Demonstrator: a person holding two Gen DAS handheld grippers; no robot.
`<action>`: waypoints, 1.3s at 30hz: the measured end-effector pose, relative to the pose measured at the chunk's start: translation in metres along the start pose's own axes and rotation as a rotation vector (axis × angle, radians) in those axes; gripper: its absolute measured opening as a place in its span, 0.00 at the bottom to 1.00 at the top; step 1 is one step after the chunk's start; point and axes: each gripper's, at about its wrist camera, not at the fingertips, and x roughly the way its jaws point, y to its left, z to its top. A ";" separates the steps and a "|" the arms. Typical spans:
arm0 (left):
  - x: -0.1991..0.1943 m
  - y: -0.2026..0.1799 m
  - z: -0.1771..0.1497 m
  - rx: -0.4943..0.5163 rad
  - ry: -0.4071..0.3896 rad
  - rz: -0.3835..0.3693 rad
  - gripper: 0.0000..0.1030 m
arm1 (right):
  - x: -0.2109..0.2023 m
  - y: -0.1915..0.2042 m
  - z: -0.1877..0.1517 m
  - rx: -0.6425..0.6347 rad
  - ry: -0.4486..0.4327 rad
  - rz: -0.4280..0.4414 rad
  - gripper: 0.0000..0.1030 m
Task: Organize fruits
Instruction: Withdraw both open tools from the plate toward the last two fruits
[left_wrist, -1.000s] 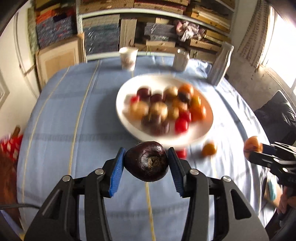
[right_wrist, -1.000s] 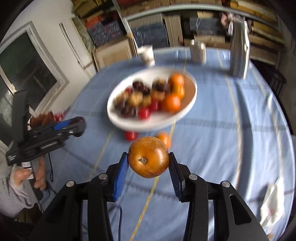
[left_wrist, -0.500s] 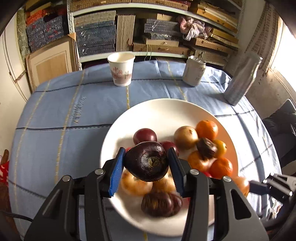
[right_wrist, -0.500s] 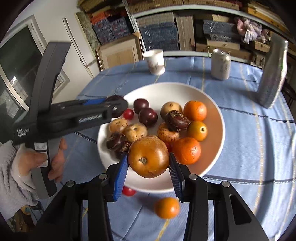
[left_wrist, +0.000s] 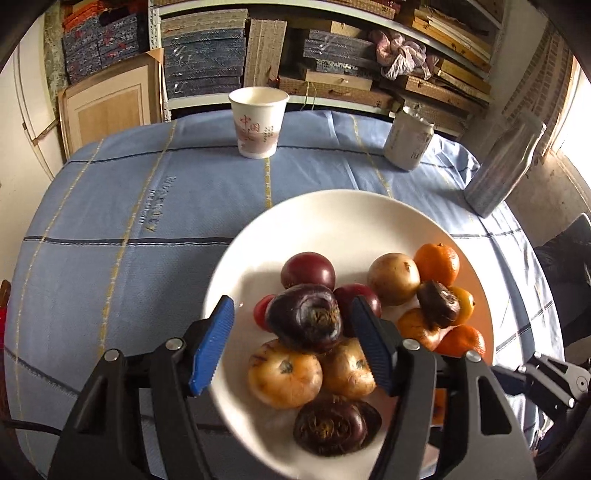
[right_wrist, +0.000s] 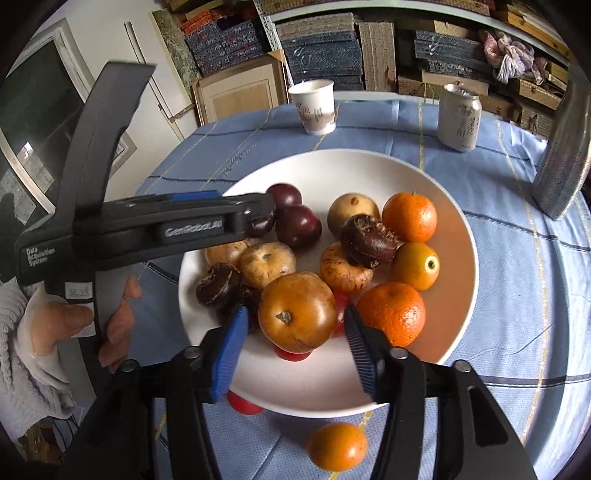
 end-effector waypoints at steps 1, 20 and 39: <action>-0.005 0.001 -0.002 -0.004 -0.006 0.003 0.65 | -0.008 0.000 0.000 0.004 -0.015 -0.004 0.59; -0.066 -0.036 -0.129 0.056 0.063 -0.001 0.74 | -0.098 -0.040 -0.154 0.245 0.043 -0.064 0.69; -0.021 -0.062 -0.129 0.050 0.062 0.008 0.62 | -0.153 -0.064 -0.201 0.325 0.045 -0.193 0.74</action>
